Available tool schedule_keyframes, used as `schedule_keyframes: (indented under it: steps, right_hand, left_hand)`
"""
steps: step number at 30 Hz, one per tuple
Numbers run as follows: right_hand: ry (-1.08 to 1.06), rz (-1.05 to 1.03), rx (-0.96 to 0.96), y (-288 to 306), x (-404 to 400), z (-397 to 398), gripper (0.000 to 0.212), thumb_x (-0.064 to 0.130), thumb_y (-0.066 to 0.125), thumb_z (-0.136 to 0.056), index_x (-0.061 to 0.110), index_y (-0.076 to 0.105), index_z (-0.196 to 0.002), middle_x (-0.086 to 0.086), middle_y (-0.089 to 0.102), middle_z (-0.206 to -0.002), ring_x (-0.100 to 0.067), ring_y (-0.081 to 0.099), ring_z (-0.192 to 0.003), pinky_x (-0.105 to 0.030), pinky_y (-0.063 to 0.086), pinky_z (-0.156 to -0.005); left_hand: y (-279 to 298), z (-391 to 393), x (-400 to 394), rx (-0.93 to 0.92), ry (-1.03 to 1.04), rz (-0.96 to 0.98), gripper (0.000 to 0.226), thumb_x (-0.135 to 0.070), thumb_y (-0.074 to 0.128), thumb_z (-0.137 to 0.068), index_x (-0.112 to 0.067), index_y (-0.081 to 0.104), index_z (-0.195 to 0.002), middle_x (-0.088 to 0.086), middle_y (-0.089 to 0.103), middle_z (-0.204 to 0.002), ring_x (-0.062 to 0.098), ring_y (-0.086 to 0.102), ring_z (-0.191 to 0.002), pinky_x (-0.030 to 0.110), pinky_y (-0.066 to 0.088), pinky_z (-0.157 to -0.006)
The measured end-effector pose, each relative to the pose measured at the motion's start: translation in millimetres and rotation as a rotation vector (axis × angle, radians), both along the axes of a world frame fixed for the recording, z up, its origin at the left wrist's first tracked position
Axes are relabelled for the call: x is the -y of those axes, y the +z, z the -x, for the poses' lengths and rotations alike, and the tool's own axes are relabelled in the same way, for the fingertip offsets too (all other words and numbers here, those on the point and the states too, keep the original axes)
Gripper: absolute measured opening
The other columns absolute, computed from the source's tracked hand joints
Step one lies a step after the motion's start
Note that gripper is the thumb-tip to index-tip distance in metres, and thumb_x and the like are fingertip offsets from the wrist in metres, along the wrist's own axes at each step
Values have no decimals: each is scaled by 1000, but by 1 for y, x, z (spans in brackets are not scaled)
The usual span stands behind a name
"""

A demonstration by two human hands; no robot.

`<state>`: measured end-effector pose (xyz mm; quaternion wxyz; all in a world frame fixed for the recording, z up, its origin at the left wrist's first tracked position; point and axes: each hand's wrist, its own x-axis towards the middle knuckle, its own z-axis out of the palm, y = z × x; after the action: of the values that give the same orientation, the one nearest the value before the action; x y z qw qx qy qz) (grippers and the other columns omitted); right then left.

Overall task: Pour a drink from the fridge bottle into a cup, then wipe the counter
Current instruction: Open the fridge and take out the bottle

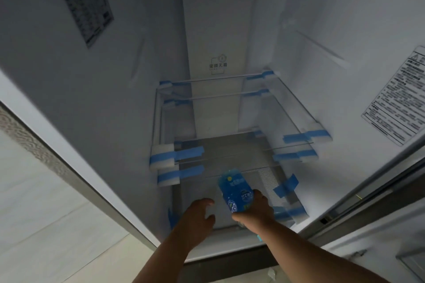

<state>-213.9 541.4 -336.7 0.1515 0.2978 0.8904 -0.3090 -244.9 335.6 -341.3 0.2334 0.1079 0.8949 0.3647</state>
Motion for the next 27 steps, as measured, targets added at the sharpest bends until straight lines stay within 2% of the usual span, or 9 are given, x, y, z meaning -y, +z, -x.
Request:
schedule_keyframes:
  steps: [3, 7, 9, 14, 18, 21, 24, 26, 27]
  right_hand:
    - [84, 59, -17, 5, -21, -20, 95, 58, 79, -34, 33, 52, -121, 9, 63, -114, -13, 65, -100, -38, 62, -83]
    - [297, -9, -16, 49, -30, -52, 102, 52, 83, -54, 39, 36, -143, 11, 54, -133, -13, 57, -117, -40, 59, -92]
    - [363, -30, -39, 72, -31, -63, 105, 47, 86, -62, 38, 30, -151, 10, 51, -140, -12, 54, -121, -39, 57, -95]
    - [450, 0, -87, 115, -36, -80, 108, 41, 87, -67, 46, 24, -154, 11, 45, -145, -11, 48, -129, -37, 50, -104]
    - [461, -15, -143, 138, -41, -92, 111, 41, 89, -68, 50, 21, -155, 16, 42, -149, -6, 46, -131, -36, 47, -108]
    - [386, 29, -227, 145, -43, -105, 109, 49, 90, -65, 57, 26, -152, 25, 42, -148, -3, 47, -132, -36, 48, -108]
    - [109, 188, -362, 148, -46, -121, 103, 57, 97, -55, 51, 45, -144, 26, 50, -138, 0, 56, -124, -29, 56, -100]
    - [-94, 427, -432, 151, -43, -129, 91, 45, 99, -55, 42, 56, -135, 15, 61, -131, -3, 67, -114, -25, 61, -90]
    - [-171, 542, -447, 151, -40, -134, 83, 35, 100, -58, 38, 60, -132, 7, 66, -128, -9, 71, -110, -30, 63, -88]
  left_hand:
    - [13, 12, -6, 45, 68, -94, 46, -31, 66, -100, -30, 55, -145, 0, 55, -143, 14, 61, -119, 32, 53, -103]
    - [37, 20, -21, 167, 103, -156, 53, -46, 60, -103, -32, 47, -152, -1, 45, -160, 20, 52, -139, 39, 42, -117]
    - [50, 15, -26, 268, 106, -223, 61, -53, 61, -100, -36, 42, -155, -1, 43, -161, 22, 50, -141, 42, 43, -117]
    - [78, -4, -33, 632, 228, -517, 46, -49, 71, -94, -35, 59, -136, 8, 74, -126, 31, 76, -108, 51, 61, -96]
    - [90, -13, -37, 716, 227, -668, 44, -40, 73, -93, -26, 59, -132, 15, 74, -125, 38, 75, -108, 61, 58, -96]
    - [93, -13, -36, 693, 209, -714, 46, -44, 68, -94, -25, 57, -135, 15, 76, -122, 39, 76, -106, 60, 61, -90]
    - [91, -15, -30, 700, 236, -774, 47, -48, 63, -95, -26, 57, -136, 14, 75, -123, 41, 75, -106, 51, 63, -79]
    - [90, -17, -26, 687, 233, -788, 46, -49, 61, -96, -26, 57, -135, 14, 75, -123, 41, 75, -107, 55, 62, -84]
    - [91, -18, -24, 672, 210, -775, 49, -52, 63, -92, -27, 58, -134, 14, 75, -123, 41, 75, -106, 57, 62, -87]
